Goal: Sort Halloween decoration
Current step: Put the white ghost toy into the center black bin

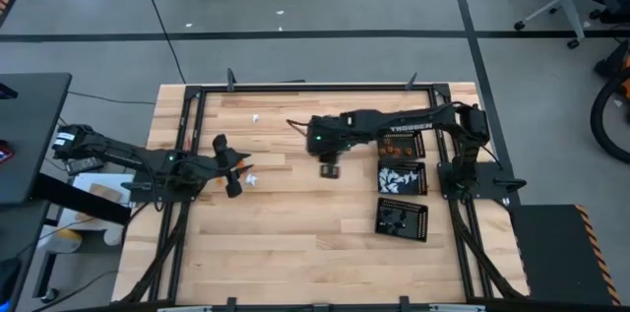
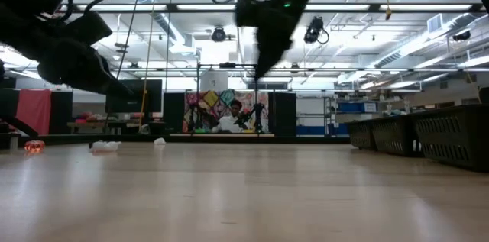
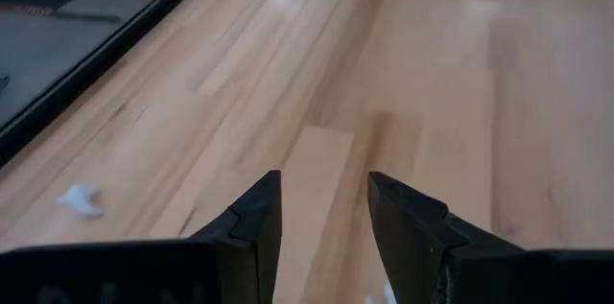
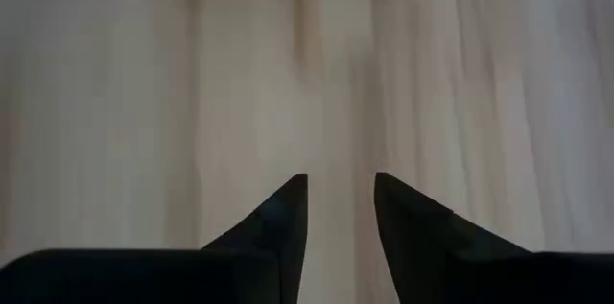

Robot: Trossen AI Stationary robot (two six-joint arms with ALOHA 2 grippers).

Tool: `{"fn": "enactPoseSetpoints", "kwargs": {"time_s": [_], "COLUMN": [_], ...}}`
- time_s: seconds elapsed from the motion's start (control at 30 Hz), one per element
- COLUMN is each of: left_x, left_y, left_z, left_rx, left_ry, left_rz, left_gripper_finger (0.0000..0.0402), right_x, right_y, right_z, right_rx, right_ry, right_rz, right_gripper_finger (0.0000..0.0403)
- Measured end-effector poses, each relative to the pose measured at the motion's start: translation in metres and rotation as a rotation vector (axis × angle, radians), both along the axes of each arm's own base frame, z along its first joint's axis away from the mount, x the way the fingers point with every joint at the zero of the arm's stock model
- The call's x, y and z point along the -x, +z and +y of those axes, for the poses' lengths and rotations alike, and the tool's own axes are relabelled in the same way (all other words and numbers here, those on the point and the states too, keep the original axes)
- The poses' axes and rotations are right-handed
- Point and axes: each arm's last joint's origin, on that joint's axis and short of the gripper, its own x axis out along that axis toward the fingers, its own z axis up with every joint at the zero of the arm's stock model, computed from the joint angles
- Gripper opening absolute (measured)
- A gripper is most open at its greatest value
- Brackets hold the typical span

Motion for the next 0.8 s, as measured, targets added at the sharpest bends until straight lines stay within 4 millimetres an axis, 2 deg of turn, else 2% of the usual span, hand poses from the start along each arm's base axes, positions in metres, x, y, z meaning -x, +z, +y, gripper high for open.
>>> {"fn": "enactPoseSetpoints", "kwargs": {"time_s": [0.17,0.27,0.37,0.57,0.8], "left_x": [-0.001,0.0,0.0,0.002,0.003], "left_y": [0.015,0.016,0.016,0.016,0.016], "left_z": [0.001,0.002,0.003,0.006,0.007], "left_rx": [0.007,0.005,-0.016,-0.074,-0.09], "left_ry": [0.024,0.044,0.077,0.167,0.224], "left_rz": [0.041,0.052,0.048,0.037,0.032], "left_gripper_finger": [0.0141,0.0141,0.0141,0.0141,0.0141], "right_x": [-0.026,-0.036,-0.051,-0.099,-0.136], "right_y": [-0.022,-0.035,-0.056,-0.096,-0.119], "right_z": [0.005,0.004,0.005,0.017,0.014], "right_rx": [0.039,0.038,-0.004,-0.052,-0.014], "right_ry": [0.111,0.086,0.079,0.15,0.238], "right_rz": [-0.45,-0.606,-0.637,-0.643,-0.672], "right_gripper_finger": [0.013,0.0131,0.0132,0.0142,0.0173]}}
